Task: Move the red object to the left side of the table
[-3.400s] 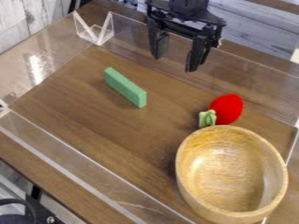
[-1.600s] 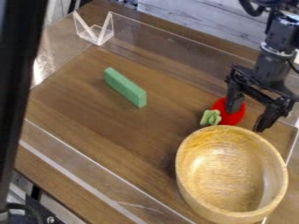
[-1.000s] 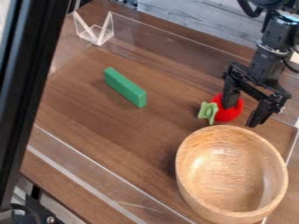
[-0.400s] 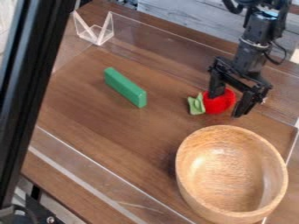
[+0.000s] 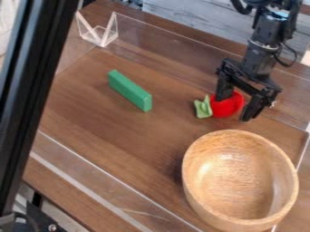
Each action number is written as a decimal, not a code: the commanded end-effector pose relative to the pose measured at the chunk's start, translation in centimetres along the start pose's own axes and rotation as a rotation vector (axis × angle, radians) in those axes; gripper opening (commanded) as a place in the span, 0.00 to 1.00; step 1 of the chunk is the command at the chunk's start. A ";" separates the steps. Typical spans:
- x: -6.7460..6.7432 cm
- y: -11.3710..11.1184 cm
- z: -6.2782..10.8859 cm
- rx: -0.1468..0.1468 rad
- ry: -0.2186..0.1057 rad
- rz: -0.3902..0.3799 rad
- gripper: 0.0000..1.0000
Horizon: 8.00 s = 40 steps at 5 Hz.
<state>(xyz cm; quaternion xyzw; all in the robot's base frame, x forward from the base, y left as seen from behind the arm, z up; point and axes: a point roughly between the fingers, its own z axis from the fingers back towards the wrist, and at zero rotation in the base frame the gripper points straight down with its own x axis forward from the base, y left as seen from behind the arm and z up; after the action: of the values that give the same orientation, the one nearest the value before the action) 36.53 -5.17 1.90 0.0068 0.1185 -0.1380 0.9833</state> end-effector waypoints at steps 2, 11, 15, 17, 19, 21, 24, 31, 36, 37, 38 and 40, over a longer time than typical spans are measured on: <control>-0.5 0.1 -0.5 -0.013 0.000 0.034 0.00; -6.3 1.6 10.2 -0.005 -0.216 0.325 0.00; -8.6 2.3 13.1 -0.005 -0.269 0.435 0.00; -9.1 1.8 13.6 -0.007 -0.282 0.406 0.00; -8.9 1.7 13.2 -0.015 -0.285 0.369 0.00; -7.6 0.7 11.4 -0.019 -0.294 0.346 0.00; -8.8 2.1 9.9 -0.019 -0.314 0.382 0.00; -13.1 15.7 9.8 -0.055 -0.295 0.512 0.00; -13.2 16.3 9.7 -0.117 -0.263 0.563 0.00; -13.1 15.9 9.9 -0.135 -0.258 0.626 0.00; -13.1 15.6 10.3 -0.152 -0.253 0.685 0.00; -14.3 15.5 10.8 -0.173 -0.246 0.742 0.00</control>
<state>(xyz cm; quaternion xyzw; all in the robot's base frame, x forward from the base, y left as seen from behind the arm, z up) 29.94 12.79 13.03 -0.0583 0.0394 0.2355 0.9693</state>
